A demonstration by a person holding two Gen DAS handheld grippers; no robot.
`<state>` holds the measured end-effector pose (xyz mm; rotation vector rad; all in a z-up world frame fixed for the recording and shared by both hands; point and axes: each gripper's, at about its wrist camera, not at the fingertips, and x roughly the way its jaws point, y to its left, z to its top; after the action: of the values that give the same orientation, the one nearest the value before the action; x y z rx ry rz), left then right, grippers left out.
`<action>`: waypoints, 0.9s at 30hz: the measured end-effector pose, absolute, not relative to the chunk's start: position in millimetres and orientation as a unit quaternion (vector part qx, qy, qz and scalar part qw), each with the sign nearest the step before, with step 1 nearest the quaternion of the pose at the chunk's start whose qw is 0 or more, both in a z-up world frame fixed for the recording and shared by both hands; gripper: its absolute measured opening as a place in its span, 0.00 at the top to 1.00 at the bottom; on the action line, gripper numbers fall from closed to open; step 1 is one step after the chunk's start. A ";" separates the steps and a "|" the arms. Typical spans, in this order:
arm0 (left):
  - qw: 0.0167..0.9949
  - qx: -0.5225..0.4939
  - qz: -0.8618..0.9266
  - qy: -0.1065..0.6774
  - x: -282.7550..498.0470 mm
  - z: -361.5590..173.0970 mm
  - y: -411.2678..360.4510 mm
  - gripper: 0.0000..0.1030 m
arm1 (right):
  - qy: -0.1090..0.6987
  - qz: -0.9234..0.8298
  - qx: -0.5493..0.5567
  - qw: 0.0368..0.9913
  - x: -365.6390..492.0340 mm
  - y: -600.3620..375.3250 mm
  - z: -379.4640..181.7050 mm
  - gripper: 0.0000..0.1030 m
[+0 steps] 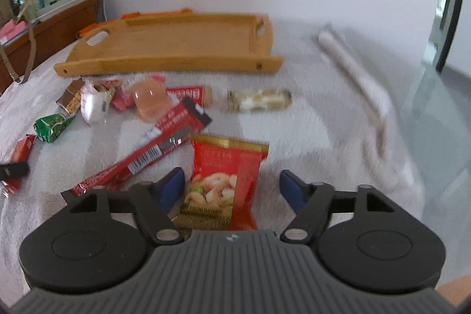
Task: Organize snacks
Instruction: 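Carry both snacks over the bamboo tray and open both tools to drop them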
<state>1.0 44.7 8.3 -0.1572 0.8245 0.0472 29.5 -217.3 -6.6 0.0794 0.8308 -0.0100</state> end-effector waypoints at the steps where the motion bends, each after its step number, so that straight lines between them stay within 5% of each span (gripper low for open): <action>1: 0.916 -0.070 0.023 0.393 -0.7 9.2 42.9 0.78 | 0.401 -0.009 0.047 0.915 28.4 -217.6 -6.8 0.44; 3: 0.918 -0.065 0.015 0.391 -3.5 12.8 39.1 0.78 | 0.397 -0.015 0.037 0.917 25.1 -213.8 -2.4 0.54; 27: 0.926 -0.084 -0.061 0.362 75.1 103.9 13.1 0.78 | 0.346 0.015 0.070 0.936 84.5 -217.6 83.8 0.54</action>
<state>75.1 13.1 103.9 -0.1722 0.7430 -0.1260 84.5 -217.6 83.8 0.1433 0.7072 0.0297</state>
